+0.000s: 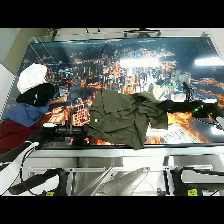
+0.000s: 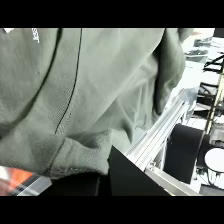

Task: Fold the shirts.

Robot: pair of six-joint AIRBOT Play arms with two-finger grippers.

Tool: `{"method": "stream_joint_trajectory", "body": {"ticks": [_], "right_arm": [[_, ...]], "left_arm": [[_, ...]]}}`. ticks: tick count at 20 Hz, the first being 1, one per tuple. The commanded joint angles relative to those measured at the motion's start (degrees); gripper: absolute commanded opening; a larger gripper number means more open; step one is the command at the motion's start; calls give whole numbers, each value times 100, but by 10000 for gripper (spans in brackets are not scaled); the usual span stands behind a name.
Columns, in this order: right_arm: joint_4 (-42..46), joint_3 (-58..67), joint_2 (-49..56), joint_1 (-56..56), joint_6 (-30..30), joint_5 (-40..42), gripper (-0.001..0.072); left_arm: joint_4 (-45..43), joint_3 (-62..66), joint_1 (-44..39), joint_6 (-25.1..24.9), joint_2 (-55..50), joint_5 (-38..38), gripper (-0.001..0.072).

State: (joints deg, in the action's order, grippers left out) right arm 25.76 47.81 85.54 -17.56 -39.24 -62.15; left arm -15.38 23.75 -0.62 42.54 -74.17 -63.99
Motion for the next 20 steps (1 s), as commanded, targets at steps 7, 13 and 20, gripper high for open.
{"method": "stream_joint_trajectory", "body": {"ticks": [7,13,20], "right_arm": [[-1690,925,-750,-72,98,-2310,22],[-3591,2599,-3617,-1502,-22,-2114,23],[-2555,3375,-5672,-2555,105,-304,23]], "left_arm": [[2002,1014,708,-341,614,-2312,13],[5327,4002,2006,79,2415,-3263,19],[5580,6157,4623,1342,3147,-3123,20]]}}
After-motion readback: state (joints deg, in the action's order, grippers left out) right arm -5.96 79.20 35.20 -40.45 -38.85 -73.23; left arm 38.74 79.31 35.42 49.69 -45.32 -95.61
